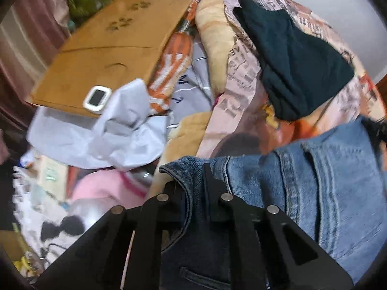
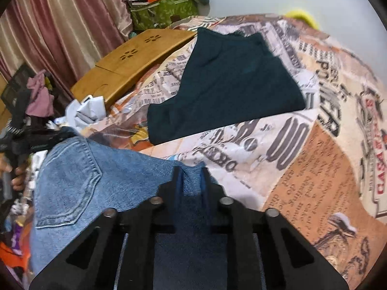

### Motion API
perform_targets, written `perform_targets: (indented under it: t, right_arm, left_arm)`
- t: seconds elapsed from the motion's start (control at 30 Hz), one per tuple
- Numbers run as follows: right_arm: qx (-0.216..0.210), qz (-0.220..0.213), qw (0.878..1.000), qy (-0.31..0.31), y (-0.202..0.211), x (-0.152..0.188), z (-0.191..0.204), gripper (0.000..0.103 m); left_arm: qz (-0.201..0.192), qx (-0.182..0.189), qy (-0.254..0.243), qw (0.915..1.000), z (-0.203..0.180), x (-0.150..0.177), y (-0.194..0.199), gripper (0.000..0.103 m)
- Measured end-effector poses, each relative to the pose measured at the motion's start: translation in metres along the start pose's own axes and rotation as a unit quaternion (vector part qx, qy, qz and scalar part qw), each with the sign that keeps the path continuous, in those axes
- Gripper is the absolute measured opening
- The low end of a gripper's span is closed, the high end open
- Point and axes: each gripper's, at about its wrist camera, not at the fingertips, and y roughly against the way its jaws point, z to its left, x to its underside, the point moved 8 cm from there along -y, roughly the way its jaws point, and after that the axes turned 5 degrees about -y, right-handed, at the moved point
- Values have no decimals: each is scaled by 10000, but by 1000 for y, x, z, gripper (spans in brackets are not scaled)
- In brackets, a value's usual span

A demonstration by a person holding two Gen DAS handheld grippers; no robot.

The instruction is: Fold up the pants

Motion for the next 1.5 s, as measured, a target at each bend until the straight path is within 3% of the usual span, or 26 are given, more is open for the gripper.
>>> perform_targets:
  t: [0.23,0.33,0.43,0.5,0.63,0.7,0.93,1.1,1.4,1.47,1.5]
  right_arm:
    - [29,182,9998,-96,4,4,-4,6]
    - [75,129,9998,-122,25,7,-3,8]
    - [-69,-71,9998,-194,56,11,1,11]
    - [-53,-225,9995,-201,76,15,4,18]
    - [-77,-506,9986,-166,111,29,13,29]
    - [-71,-591,9982,-91,123,37,17,35]
    - [-64,-599,9976,347,138,79,41,36]
    - [-174,-383,9978,519,127,113,55,36]
    - [-246,-139,9992,281,123,145,46,40]
    - [-276,-152,9993,203,125,147,43,40]
    - [-282,-162,9993,176,125,148,41,40]
  left_arm:
    - [22,-319,36,9995,6,14,11,13]
    - [-188,-415,8,9990,5,14,36,16]
    - [-454,-349,17,9984,2,18,65,36]
    - [-648,-297,81,9974,-1,22,83,56]
    - [-871,-444,16,9952,-6,33,108,65]
    - [-885,-416,45,9952,-9,43,115,75]
    - [-363,47,534,9979,-15,88,96,76]
    - [75,638,938,9935,-24,114,76,76]
    - [417,1630,1795,9693,-33,108,50,76]
    - [358,1591,1758,9708,-34,102,47,73]
    - [304,1549,1721,9723,-35,100,48,65]
